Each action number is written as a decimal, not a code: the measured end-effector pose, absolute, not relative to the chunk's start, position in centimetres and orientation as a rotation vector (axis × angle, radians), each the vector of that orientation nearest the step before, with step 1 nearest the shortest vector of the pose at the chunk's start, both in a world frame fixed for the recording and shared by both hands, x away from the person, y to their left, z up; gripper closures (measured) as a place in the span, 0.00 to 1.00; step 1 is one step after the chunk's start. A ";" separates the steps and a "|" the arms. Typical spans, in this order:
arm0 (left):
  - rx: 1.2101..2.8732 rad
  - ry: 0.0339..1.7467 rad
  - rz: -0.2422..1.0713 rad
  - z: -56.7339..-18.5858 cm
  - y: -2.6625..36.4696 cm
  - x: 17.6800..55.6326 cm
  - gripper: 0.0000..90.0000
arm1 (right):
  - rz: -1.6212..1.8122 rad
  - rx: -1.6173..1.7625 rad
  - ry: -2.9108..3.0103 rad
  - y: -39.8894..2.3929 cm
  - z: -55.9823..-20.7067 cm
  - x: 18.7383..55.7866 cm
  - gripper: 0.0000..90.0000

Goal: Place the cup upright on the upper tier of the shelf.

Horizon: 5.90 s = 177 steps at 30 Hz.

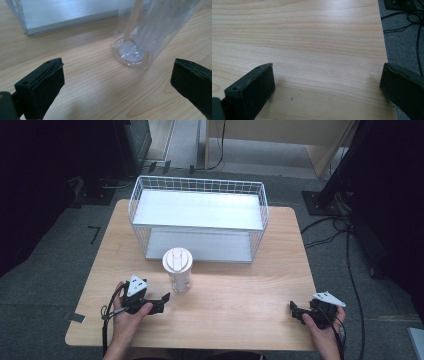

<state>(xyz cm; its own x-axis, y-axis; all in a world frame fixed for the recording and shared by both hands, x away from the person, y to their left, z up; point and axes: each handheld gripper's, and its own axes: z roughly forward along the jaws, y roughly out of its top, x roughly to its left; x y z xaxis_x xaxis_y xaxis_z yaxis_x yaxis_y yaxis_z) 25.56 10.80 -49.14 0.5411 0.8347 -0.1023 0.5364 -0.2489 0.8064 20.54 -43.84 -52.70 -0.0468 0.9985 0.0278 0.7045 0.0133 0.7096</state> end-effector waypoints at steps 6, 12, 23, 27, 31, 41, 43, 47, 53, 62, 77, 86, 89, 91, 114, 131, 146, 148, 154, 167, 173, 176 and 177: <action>1.910 1.058 0.444 -48.9 9.5 25.7 0.00 | 0.779 1.740 1.803 -43.8 -52.7 20.5 0.00; 1.881 1.068 0.437 -48.8 8.4 26.1 0.00 | 0.779 1.740 1.802 -43.8 -52.7 20.5 0.00; 1.857 1.037 0.461 -48.1 6.3 26.4 0.00 | 0.779 1.740 1.802 -43.8 -52.7 20.5 0.00; 1.852 1.026 0.477 -47.7 5.7 26.5 0.00 | 0.779 1.740 1.802 -43.8 -52.7 20.5 0.00; 1.834 1.024 0.508 -47.3 5.3 26.7 0.00 | 0.779 1.740 1.802 -43.8 -52.7 20.5 0.00; 1.789 1.023 0.562 -46.0 4.3 27.2 0.05 | 0.779 1.740 1.802 -43.8 -52.7 20.5 0.00; 1.774 1.027 0.570 -45.6 4.4 27.4 0.08 | 0.779 1.740 1.803 -43.8 -52.7 20.5 0.00; 1.778 1.016 0.627 -45.2 4.0 27.5 0.10 | 0.779 1.740 1.802 -43.8 -52.7 20.5 0.00; 1.742 1.043 0.668 -44.8 3.5 27.7 0.15 | 0.779 1.740 1.802 -43.8 -52.7 20.5 0.00; 1.771 1.050 0.675 -44.4 3.1 27.9 0.16 | 0.779 1.740 1.802 -43.8 -52.7 20.5 0.00; 1.698 0.991 0.704 -42.7 2.9 27.6 0.17 | 0.779 1.740 1.803 -43.8 -52.7 20.5 0.00; 1.645 0.956 0.758 -40.6 3.1 27.6 0.17 | 0.779 1.740 1.802 -43.8 -52.7 20.5 0.00; 1.607 0.949 0.784 -40.0 3.1 27.7 0.17 | 0.779 1.740 1.803 -43.8 -52.7 20.5 0.00; 1.578 0.944 0.804 -39.3 3.2 27.8 0.17 | 0.779 1.740 1.803 -43.8 -52.7 20.5 0.00; 1.426 0.791 0.919 -34.1 2.9 27.9 0.18 | 0.779 1.740 1.804 -43.8 -52.7 20.5 0.00; 1.359 0.736 0.951 -30.3 1.5 29.4 0.18 | 0.780 1.737 1.803 -43.9 -52.7 20.5 0.00; 1.322 0.778 0.973 -29.1 1.6 33.8 0.18 | 0.780 1.737 1.805 -43.9 -52.7 20.5 0.00; 1.325 0.783 0.981 -29.1 1.5 34.4 0.18 | 0.780 1.737 1.805 -43.9 -52.7 20.5 0.00; 1.339 0.776 1.020 -29.0 0.9 36.6 0.18 | 0.780 1.738 1.805 -43.9 -52.7 20.5 0.00; 1.345 0.830 0.991 -29.3 -0.1 40.1 0.18 | 0.784 1.730 1.804 -43.9 -52.7 20.5 0.00; 1.341 0.850 0.985 -29.4 -0.1 41.2 0.18 | 0.788 1.732 1.802 -44.0 -52.7 20.5 0.00; 1.325 0.861 0.972 -29.5 0.1 41.6 0.18 | 0.787 1.732 1.802 -44.0 -52.7 20.5 0.00; 1.322 0.866 0.965 -29.5 0.2 41.7 0.18 | 0.789 1.732 1.803 -44.0 -52.7 20.5 0.00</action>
